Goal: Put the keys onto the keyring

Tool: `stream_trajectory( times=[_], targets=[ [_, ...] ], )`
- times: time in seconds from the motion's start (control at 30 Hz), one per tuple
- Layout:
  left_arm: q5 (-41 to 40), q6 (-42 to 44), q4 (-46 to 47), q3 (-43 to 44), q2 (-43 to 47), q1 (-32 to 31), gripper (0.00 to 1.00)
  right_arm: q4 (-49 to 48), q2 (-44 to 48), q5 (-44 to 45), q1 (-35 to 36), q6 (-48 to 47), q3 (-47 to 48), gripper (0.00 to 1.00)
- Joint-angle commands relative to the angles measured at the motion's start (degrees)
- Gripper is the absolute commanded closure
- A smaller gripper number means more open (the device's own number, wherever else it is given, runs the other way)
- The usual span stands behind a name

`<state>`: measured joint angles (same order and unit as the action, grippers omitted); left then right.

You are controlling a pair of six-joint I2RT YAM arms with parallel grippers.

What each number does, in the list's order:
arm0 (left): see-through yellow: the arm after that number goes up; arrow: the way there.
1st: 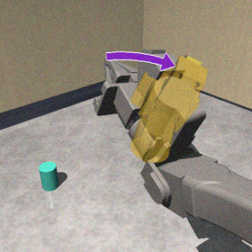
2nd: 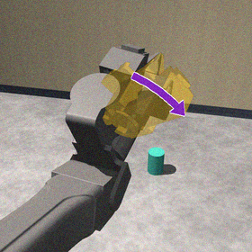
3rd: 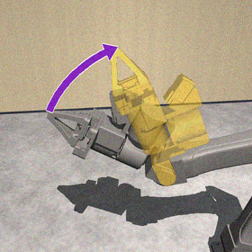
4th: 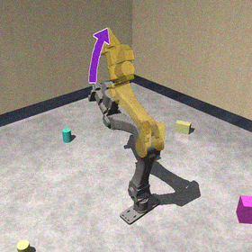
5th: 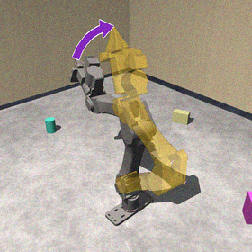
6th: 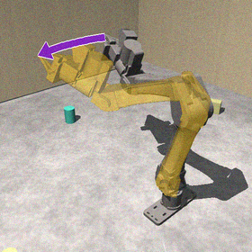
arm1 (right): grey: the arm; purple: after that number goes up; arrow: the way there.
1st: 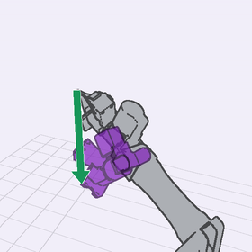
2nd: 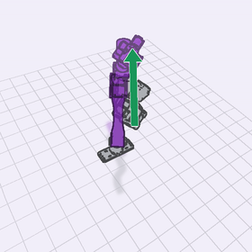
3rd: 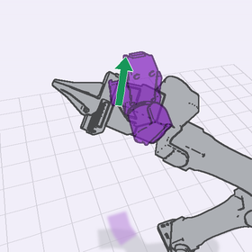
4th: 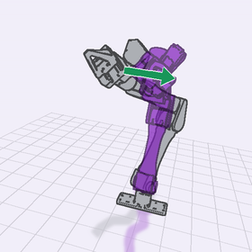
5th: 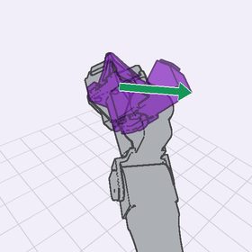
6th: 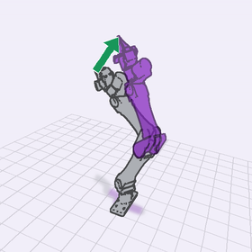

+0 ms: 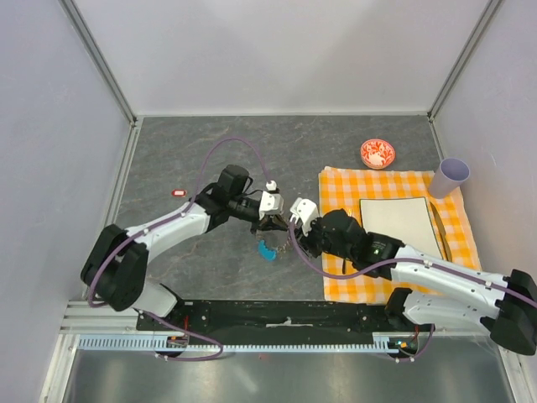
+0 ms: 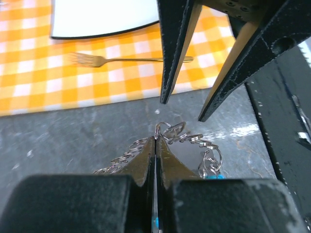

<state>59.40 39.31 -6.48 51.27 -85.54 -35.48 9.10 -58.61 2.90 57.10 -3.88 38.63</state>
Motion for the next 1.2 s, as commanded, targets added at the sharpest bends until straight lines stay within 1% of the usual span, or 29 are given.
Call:
stream_trajectory(
  times=[0.0, 0.03, 0.07, 0.1, 0.17, 0.2, 0.27, 0.33, 0.4, 0.43, 0.47, 0.5, 0.53, 0.57, 0.6, 0.67, 0.7, 0.8, 0.83, 0.9, 1.03, 1.17],
  targets=[
    [-11.7, -13.0, 13.8, -4.3, 8.5, -0.7, 0.98, -0.2, 3.1, 5.5, 0.1, 6.4, 1.4, 0.52],
    [-13.6, -14.5, 14.9, -4.9, 9.6, -1.2, 0.98, 0.0, 3.6, 8.3, -0.1, 7.5, 1.4, 0.48],
    [-18.0, -14.8, 15.0, -5.4, 10.6, -1.9, 0.98, 0.2, 4.7, 9.6, -0.1, 8.5, 1.4, 0.42],
    [-20.6, -15.1, 15.0, -6.2, 11.6, -3.4, 0.98, 0.1, 5.2, 10.8, -0.1, 11.1, 1.2, 0.39],
    [-25.4, -16.3, 14.7, -6.9, 14.1, -4.8, 0.98, -1.2, 6.0, 12.4, -0.1, 14.1, 0.8, 0.37],
    [-26.3, -16.8, 14.7, -7.6, 15.0, -5.5, 0.98, -1.9, 5.9, 12.2, -0.1, 16.3, 0.5, 0.37],
    [-28.5, -18.6, 14.7, -8.2, 17.2, -5.9, 0.98, -4.7, 5.7, 12.0, -0.1, 16.9, -0.5, 0.37],
    [-29.0, -19.0, 14.5, -9.0, 18.6, -6.6, 0.98, -6.9, 5.6, 11.7, -0.8, 15.6, -0.9, 0.37],
    [-31.2, -19.4, 14.0, -9.6, 20.6, -7.5, 0.98, -8.0, 5.7, 6.1, -3.0, 15.1, -1.1, 0.38],
    [-31.4, -19.4, 13.8, -9.8, 21.1, -7.8, 0.98, -10.7, 6.0, 2.5, -7.0, 15.6, -1.5, 0.38],
    [-32.4, -19.4, 13.3, -10.2, 22.2, -8.1, 0.98, -12.1, 6.9, -6.8, -9.2, 16.3, -2.3, 0.39],
    [-33.1, -20.1, 13.3, -10.4, 22.8, -8.5, 0.98, -13.5, 7.1, -11.5, -11.7, 16.8, -2.7, 0.39],
    [-33.6, -20.2, 13.4, -10.7, 23.4, -8.7, 0.98, -15.6, 7.3, -15.6, -15.9, 17.9, -2.9, 0.39],
    [-34.2, -20.4, 13.3, -11.4, 24.7, -8.9, 0.98, -16.4, 7.1, -19.7, -17.4, 18.1, -3.0, 0.39],
    [-34.9, -21.0, 13.9, -11.9, 25.3, -9.2, 0.98, -16.9, 6.8, -26.5, -18.5, 18.2, -2.9, 0.39],
    [-36.2, -21.6, 15.1, -13.7, 26.8, -9.6, 0.98, -18.4, 5.3, -32.4, -20.6, 19.2, -2.2, 0.39],
    [-36.5, -22.1, 16.7, -14.3, 28.2, -9.8, 0.98, -19.2, 4.7, -36.9, -21.2, 20.0, -2.2, 0.4],
    [-36.8, -22.7, 19.7, -16.6, 30.1, -10.0, 0.98, -24.4, 2.9, -41.6, -24.0, 24.4, -3.0, 0.41],
    [-37.0, -23.0, 21.5, -17.1, 30.0, -10.0, 0.98, -27.4, 2.4, -43.7, -25.8, 25.9, -3.3, 0.41],
    [-37.3, -23.8, 22.6, -17.5, 29.5, -10.0, 0.98, -29.6, 0.3, -46.0, -26.9, 29.0, -3.2, 0.44],
    [-38.1, -26.3, 26.9, -18.4, 28.9, -9.9, 0.98, -29.2, -1.9, -47.4, -27.3, 29.2, -2.2, 0.48],
    [-39.3, -28.8, 34.6, -20.5, 29.0, -9.9, 0.98, -29.0, -3.7, -47.6, -27.3, 30.5, -2.1, 0.54]
  ],
)
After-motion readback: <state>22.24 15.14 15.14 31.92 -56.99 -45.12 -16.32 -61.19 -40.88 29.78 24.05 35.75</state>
